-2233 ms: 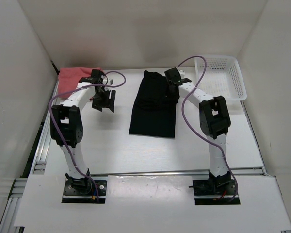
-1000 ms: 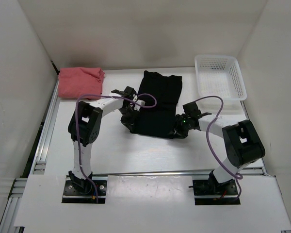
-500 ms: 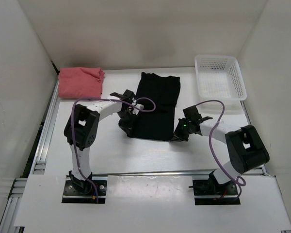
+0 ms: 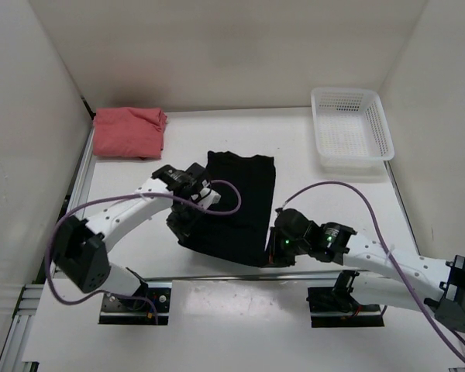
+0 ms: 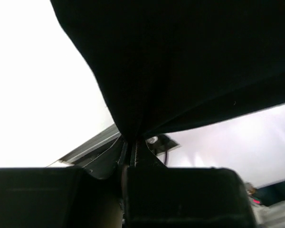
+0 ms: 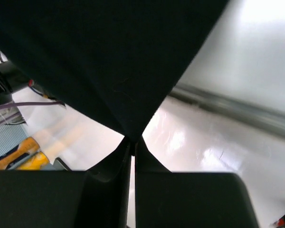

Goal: Fold and stack the t-shirts
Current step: Grab one side of the 2/3 rectangular tshirt with both arms, then fold the long partially folded tshirt into a neat square

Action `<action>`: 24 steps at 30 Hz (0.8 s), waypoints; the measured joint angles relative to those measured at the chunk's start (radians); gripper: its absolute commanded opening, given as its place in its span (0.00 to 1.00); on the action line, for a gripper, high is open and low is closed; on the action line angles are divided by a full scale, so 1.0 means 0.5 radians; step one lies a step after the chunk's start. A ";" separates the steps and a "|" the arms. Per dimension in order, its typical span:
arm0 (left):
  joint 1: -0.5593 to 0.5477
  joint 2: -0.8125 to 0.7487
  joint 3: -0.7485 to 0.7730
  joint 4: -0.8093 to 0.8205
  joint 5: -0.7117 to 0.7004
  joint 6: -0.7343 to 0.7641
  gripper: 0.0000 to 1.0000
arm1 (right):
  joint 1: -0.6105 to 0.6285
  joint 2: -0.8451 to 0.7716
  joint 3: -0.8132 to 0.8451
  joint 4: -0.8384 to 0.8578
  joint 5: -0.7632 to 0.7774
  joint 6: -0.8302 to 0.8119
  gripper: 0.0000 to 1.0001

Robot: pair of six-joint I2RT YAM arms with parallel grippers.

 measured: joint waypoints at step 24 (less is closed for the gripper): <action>0.333 1.302 1.992 -0.097 -0.378 -0.002 0.10 | -1.202 1.095 1.155 -0.278 -0.117 -0.774 0.00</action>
